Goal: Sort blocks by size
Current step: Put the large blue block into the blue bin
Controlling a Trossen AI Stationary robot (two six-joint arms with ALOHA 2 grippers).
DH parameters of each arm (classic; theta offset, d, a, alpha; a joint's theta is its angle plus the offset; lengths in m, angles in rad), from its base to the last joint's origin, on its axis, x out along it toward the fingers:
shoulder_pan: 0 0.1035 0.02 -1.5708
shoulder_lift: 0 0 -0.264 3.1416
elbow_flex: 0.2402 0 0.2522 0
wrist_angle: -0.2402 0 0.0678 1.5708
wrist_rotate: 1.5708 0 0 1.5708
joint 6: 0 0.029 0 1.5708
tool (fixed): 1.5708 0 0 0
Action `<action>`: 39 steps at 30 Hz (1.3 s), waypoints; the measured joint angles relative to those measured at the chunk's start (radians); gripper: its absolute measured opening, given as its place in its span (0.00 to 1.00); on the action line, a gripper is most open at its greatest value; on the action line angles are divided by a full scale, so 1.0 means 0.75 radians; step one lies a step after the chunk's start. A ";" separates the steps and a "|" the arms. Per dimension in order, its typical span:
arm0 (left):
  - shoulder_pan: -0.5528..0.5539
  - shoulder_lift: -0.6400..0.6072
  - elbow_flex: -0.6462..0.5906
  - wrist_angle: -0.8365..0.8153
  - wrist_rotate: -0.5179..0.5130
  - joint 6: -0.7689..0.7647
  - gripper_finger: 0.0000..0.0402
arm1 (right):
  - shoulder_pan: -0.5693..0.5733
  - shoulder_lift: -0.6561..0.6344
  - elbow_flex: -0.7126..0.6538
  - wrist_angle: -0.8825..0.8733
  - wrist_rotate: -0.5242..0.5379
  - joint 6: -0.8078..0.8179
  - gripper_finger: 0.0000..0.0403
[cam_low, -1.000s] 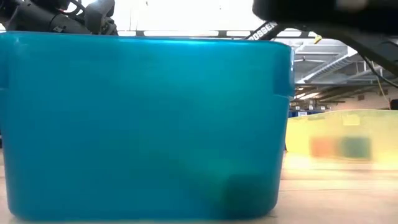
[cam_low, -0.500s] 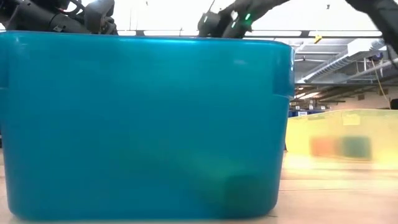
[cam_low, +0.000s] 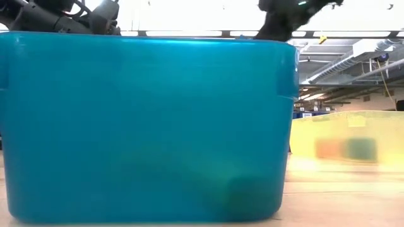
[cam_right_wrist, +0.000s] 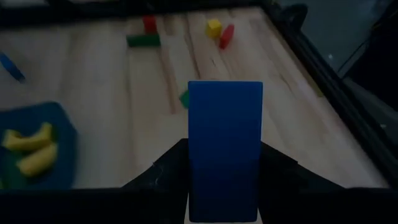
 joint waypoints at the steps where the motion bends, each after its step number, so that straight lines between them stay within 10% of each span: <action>1: 0.013 0.000 0.000 0.000 0.000 0.000 0.39 | 0.040 -0.059 -0.066 0.039 0.038 0.050 0.36; 15: 0.126 0.000 0.001 0.058 0.000 -0.003 0.39 | 0.404 -0.091 -0.463 0.682 0.121 0.386 0.36; 30: 0.126 0.001 0.001 0.095 -0.040 -0.097 0.39 | 0.449 0.532 -0.119 0.938 -0.543 0.375 0.36; 39: 0.125 0.001 0.001 0.086 -0.040 -0.151 0.39 | 0.429 0.775 0.054 0.950 -0.781 0.416 0.72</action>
